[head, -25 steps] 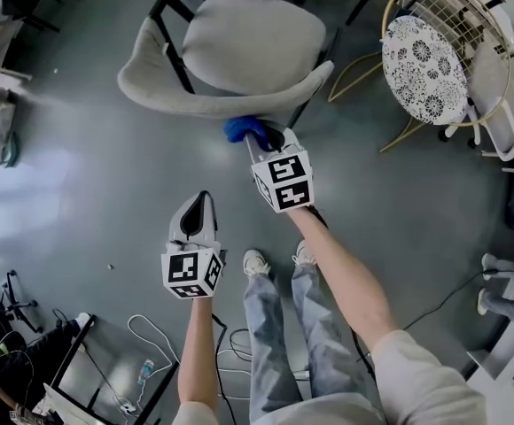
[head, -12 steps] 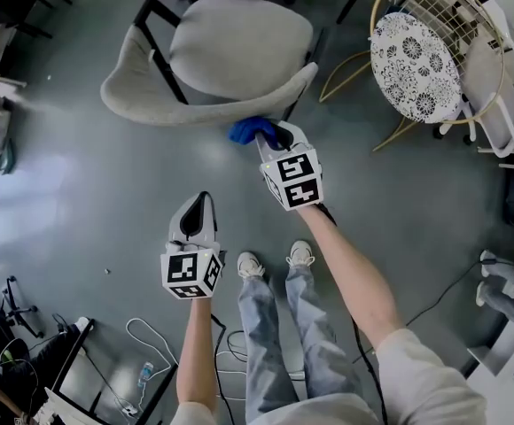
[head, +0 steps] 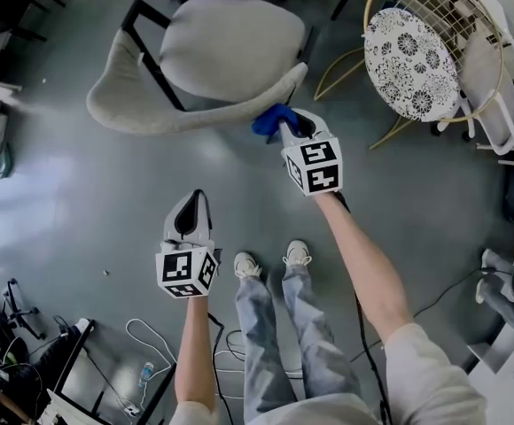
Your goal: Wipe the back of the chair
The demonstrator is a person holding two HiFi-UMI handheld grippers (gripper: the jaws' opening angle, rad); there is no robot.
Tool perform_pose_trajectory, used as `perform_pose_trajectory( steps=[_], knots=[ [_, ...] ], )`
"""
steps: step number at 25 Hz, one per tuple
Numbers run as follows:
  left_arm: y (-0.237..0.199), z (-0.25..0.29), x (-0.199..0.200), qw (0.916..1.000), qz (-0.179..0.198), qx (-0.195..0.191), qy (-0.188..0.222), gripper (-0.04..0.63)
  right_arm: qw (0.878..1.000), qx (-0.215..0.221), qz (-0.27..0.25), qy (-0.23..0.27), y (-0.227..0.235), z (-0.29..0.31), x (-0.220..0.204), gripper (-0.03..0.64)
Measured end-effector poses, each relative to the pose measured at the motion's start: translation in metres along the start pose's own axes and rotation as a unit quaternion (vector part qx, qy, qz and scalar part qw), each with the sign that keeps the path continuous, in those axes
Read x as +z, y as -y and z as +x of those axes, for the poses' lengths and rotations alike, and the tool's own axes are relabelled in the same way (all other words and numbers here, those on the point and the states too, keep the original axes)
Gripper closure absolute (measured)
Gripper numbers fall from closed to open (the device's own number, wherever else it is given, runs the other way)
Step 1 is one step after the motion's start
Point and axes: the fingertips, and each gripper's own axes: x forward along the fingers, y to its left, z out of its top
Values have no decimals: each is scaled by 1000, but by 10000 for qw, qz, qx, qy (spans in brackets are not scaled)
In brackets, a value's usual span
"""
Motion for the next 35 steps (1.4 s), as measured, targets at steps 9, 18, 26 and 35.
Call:
perform_pose_trajectory(
  steps=[9,18,26,35],
  knots=[
    [-3,7,2,10000,7,35,-55,591,9991,-403,-43,-151,64,13,2,571],
    [-11,3,2,10000,12,58,-31,591,9981,-510,-246,-235,74,12,-1,570],
    [-10,-4,4,10000,38,7,52,591,9983,-480,-261,-188,48,-17,-21,571],
    [-18,-20,3,9999,-19,43,122,591,9997,-110,62,-199,-24,-30,-45,571]
  ],
)
